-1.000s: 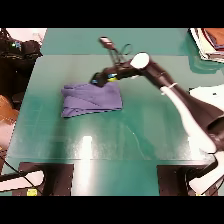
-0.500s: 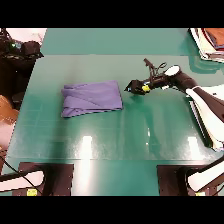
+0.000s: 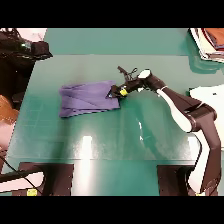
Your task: Fold the shirts.
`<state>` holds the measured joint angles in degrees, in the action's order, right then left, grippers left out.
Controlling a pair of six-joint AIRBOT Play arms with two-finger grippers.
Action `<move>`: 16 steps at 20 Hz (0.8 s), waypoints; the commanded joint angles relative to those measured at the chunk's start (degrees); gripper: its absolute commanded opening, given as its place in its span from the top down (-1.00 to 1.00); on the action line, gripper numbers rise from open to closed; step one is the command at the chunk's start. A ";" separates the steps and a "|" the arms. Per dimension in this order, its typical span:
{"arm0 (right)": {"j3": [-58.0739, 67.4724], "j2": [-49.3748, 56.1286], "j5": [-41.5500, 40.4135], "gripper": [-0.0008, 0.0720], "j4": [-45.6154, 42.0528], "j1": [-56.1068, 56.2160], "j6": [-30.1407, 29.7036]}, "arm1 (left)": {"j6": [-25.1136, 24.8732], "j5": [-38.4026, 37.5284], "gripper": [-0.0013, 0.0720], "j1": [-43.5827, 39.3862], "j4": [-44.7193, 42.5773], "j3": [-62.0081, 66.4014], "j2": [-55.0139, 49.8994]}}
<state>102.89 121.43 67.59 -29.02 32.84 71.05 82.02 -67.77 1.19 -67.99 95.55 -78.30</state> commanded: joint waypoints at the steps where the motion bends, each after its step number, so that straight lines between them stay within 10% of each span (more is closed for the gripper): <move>1: 8.20 2.25 0.59 0.92 0.33 1.03 -0.04 | -0.02 -0.42 0.89 -2.75 -0.02 -0.02 -0.02; 16: 10.27 -30.45 7.58 0.92 -34.16 -41.31 7.65 | 0.15 1.31 0.89 -10.38 1.14 -0.02 -0.02</move>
<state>113.34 95.24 73.17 -57.36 0.62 78.15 82.02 -66.83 -8.93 -67.42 95.55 -78.30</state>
